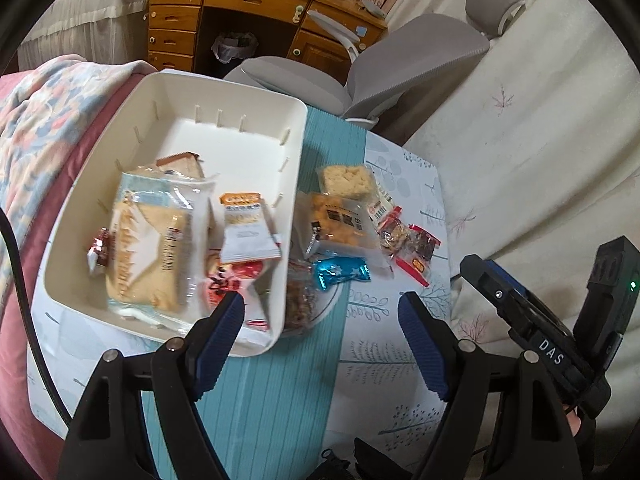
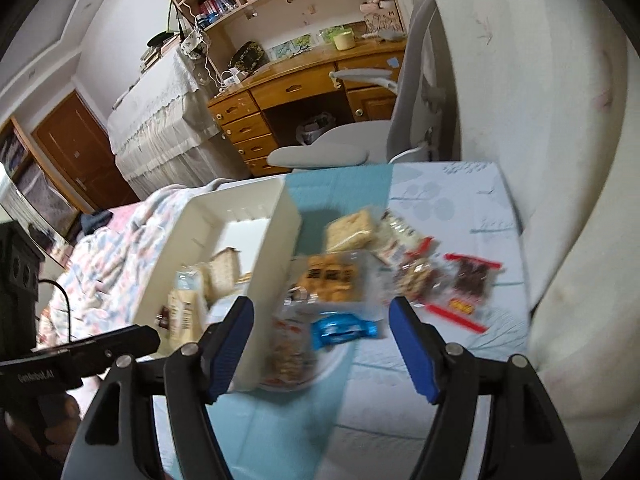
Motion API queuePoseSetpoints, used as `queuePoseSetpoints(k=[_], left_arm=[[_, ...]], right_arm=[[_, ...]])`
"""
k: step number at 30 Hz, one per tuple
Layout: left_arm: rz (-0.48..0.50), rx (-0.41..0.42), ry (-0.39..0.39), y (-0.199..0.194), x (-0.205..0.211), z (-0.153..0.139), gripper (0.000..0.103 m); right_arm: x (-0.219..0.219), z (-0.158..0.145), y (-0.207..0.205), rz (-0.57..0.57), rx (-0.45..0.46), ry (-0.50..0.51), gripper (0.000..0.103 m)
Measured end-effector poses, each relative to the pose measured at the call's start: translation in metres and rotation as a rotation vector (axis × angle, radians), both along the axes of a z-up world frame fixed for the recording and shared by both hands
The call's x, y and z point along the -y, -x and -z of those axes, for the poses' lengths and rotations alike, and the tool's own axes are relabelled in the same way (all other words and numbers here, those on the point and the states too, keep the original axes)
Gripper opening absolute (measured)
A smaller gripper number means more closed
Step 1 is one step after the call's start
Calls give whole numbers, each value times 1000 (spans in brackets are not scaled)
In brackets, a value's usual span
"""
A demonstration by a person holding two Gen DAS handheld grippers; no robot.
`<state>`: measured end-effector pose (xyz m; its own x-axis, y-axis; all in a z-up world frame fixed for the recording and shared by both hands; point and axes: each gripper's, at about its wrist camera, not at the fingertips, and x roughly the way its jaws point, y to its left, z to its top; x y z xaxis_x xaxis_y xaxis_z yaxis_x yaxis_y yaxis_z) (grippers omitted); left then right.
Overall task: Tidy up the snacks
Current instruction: 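Move both open tools away from the tray toward the remaining snacks, then grasp the clear orange-puffs bag with the left tool while the right tool grasps the red-striped chocolate bag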
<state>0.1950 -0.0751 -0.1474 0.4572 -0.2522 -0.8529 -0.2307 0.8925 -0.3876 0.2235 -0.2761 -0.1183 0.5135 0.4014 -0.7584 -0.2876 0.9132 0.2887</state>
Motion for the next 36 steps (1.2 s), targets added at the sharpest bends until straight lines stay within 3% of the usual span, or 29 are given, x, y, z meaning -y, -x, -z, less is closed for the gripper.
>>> queuePoseSetpoints(k=[5, 14, 16, 17, 20, 24, 33, 36], left_arm=[[10, -18, -11, -19, 22, 4, 85], [25, -107, -8, -55, 51, 23, 86], [10, -140, 2, -64, 57, 30, 86], [8, -116, 34, -67, 58, 33, 86], [-16, -178, 83, -82, 65, 48, 87], [-97, -247, 92, -99, 72, 69, 87], [-233, -331, 26, -140, 79, 99, 90], [-238, -342, -11, -151, 80, 104, 91]], right_arm=[[19, 3, -6, 4, 41, 62, 75], [38, 23, -16, 16, 75, 222, 80], [41, 30, -17, 14, 82, 262, 80], [43, 34, -18, 13, 81, 277, 81], [47, 48, -23, 12, 77, 321, 81], [50, 69, -33, 19, 70, 391, 81], [69, 111, -63, 110, -8, 324, 81], [72, 122, -70, 134, -24, 299, 81]])
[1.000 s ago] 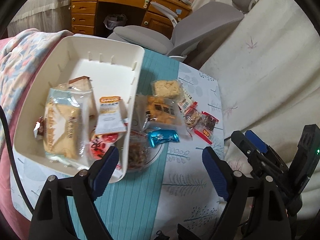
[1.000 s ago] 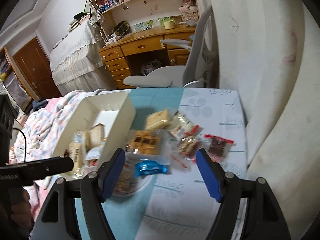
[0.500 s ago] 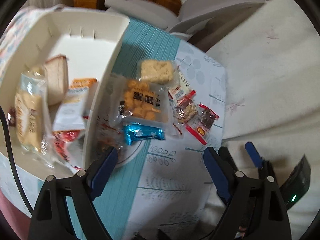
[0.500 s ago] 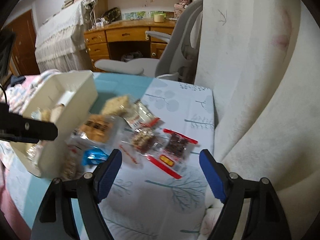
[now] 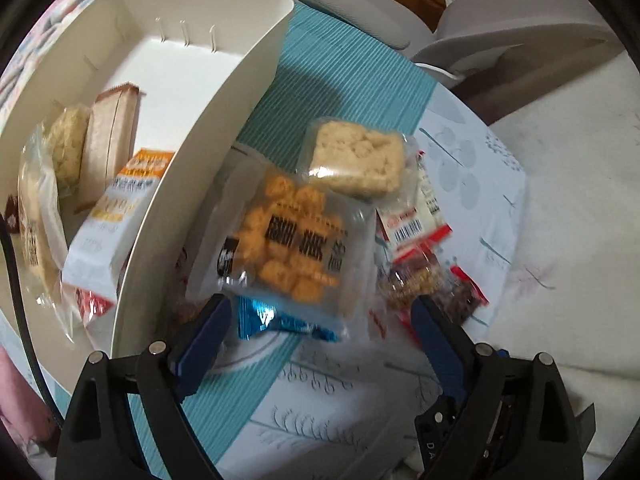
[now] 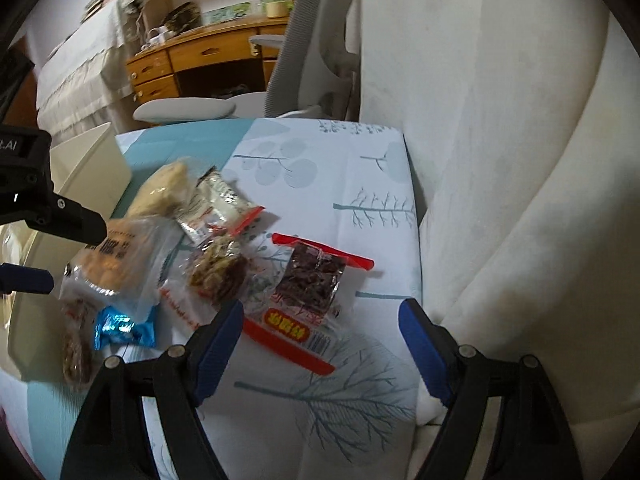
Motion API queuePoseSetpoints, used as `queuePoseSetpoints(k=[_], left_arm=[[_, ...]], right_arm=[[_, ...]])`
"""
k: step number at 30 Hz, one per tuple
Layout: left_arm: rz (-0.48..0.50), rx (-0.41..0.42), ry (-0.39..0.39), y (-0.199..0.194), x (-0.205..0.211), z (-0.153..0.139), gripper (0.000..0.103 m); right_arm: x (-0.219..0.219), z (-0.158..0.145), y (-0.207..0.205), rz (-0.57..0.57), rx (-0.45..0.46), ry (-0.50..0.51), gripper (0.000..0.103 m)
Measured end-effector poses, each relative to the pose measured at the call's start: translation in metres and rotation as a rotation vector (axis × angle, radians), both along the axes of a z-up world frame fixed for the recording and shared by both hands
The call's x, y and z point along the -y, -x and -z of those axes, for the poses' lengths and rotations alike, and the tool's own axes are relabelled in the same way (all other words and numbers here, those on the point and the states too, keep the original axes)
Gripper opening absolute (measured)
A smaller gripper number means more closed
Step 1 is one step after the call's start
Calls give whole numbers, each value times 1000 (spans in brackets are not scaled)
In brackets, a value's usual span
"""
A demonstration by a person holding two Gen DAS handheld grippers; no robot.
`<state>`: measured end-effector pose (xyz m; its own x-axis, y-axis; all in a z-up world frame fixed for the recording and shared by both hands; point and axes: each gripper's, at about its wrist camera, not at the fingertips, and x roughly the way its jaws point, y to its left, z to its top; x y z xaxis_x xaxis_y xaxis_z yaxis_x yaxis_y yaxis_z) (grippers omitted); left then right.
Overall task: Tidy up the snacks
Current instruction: 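Grasp the clear orange-puffs bag with the left tool while the right tool grasps the red-striped chocolate bag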
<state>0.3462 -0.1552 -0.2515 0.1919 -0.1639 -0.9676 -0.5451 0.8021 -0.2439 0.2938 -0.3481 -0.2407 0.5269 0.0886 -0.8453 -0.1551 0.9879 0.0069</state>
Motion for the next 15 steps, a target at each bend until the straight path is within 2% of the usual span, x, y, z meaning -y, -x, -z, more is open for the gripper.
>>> queuePoseSetpoints(k=[5, 9, 13, 15], left_arm=[[30, -36, -104, -16, 5, 9, 92], [44, -66, -158, -22, 6, 17, 92], [98, -69, -257, -31, 11, 23, 92], [109, -85, -258, -37, 12, 28, 92]], right_arm=[[1, 15, -8, 18, -26, -31, 81], [1, 25, -14, 25, -37, -24, 80], [4, 36, -20, 35, -61, -41, 80], [5, 39, -22, 37, -63, -51, 80]])
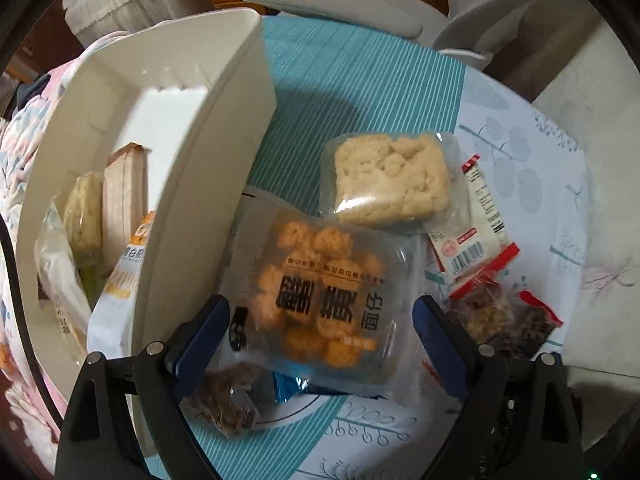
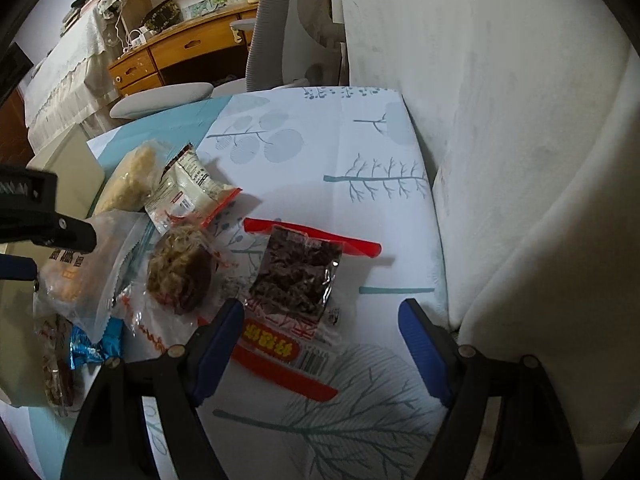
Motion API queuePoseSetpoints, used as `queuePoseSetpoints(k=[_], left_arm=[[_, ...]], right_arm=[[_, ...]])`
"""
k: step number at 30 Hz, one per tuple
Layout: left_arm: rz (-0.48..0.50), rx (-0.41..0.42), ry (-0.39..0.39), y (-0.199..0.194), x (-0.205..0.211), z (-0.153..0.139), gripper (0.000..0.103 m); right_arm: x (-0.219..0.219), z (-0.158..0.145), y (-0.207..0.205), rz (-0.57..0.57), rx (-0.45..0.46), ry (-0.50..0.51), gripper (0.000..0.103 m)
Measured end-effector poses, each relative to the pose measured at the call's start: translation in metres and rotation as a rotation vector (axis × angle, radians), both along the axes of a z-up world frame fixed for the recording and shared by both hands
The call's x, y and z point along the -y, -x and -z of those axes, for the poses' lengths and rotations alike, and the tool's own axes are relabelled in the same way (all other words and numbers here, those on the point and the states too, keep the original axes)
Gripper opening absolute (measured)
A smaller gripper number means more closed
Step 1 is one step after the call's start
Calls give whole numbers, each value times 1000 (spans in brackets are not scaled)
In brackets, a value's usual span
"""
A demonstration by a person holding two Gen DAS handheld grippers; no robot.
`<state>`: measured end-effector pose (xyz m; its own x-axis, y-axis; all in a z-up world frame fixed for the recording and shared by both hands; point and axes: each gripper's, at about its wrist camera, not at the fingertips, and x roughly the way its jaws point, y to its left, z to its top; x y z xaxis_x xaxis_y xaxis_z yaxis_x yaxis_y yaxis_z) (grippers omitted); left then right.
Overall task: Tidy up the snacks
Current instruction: 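Grasp the clear orange-puffs bag with the left tool while the right tool grasps the red-striped chocolate bag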
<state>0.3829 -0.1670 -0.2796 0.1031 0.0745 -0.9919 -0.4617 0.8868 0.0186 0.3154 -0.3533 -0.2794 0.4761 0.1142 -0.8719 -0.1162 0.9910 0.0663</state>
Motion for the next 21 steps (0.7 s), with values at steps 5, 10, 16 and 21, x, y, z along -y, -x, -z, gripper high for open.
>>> queuePoseSetpoints(k=[5, 10, 16, 21], left_arm=[[4, -9, -7, -7, -2, 9, 100], [14, -19, -9, -15, -4, 23, 103], [34, -33, -47, -23, 3, 34, 103], [40, -35, -61, -30, 7, 38, 103]], right_arm=[[-3, 3, -2, -27, 22, 7, 80], [-8, 4, -2, -56, 43, 25, 78], [-13, 2, 1, -109, 54, 43, 60], [-10, 1, 1, -103, 50, 23, 49]])
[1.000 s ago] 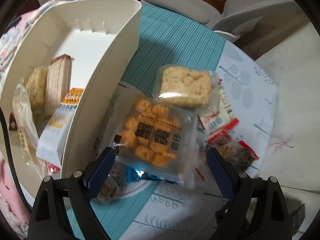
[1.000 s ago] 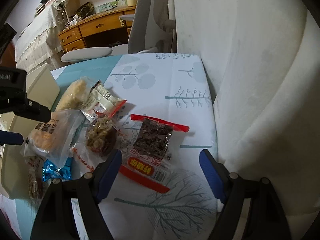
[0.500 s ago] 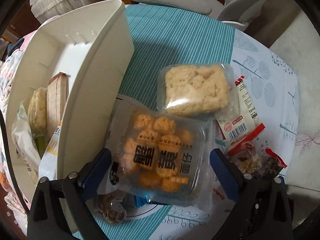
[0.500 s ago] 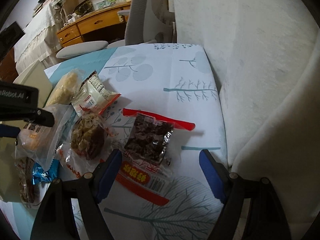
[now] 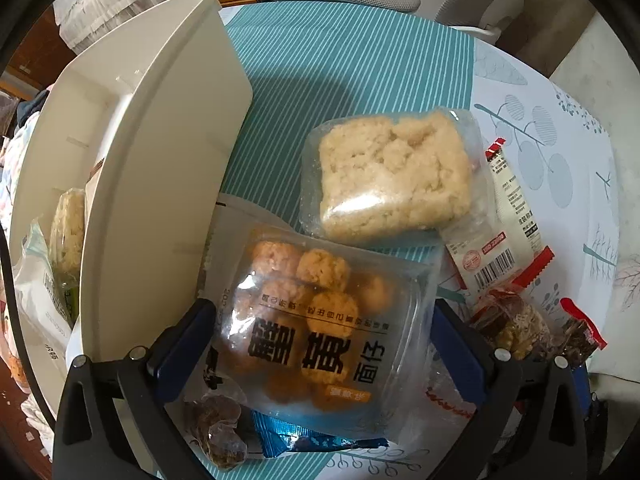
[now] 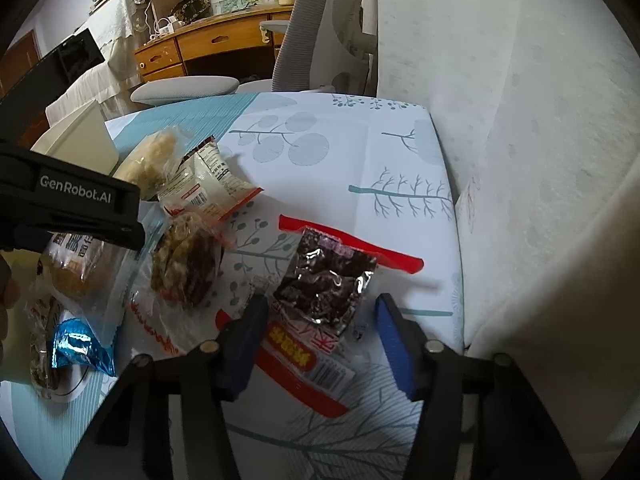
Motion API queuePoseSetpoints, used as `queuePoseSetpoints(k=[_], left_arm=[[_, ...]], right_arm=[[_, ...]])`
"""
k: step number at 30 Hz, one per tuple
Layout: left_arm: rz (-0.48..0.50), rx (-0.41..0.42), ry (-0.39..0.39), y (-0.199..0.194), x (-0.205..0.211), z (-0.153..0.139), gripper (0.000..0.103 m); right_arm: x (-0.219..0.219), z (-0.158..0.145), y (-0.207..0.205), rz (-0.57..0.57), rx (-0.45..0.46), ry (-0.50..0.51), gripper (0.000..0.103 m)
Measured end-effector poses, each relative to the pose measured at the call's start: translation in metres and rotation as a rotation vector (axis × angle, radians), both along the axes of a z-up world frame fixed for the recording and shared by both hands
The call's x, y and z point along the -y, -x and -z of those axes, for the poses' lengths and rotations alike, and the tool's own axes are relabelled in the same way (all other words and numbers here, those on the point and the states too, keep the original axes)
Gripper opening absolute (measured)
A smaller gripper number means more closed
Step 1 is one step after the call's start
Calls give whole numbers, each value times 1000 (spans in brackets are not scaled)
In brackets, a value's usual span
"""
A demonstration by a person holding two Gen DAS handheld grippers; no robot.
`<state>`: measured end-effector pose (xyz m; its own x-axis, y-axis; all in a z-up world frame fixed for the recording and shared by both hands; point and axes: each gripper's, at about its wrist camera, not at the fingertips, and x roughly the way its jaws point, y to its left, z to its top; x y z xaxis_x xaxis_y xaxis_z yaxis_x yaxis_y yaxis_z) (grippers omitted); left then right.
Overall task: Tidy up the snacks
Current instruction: 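Grasp the clear orange-puffs bag with the left tool while the right tool grasps the red-striped chocolate bag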
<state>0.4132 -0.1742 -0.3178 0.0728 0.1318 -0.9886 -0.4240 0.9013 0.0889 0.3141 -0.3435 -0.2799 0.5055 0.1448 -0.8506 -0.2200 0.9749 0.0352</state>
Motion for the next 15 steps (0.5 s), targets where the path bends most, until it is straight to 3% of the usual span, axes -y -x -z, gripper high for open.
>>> queuePoseSetpoints(k=[4, 8, 15], left_arm=[[12, 8, -23, 3, 4, -1, 99], [4, 26, -9, 15, 7, -4, 89], [24, 22, 9, 39, 0, -13, 83]], right_arm=[[1, -1, -1, 5, -16, -18, 45], [1, -2, 0, 10, -32, -33, 44], [2, -6, 6, 16, -77, -73, 43]])
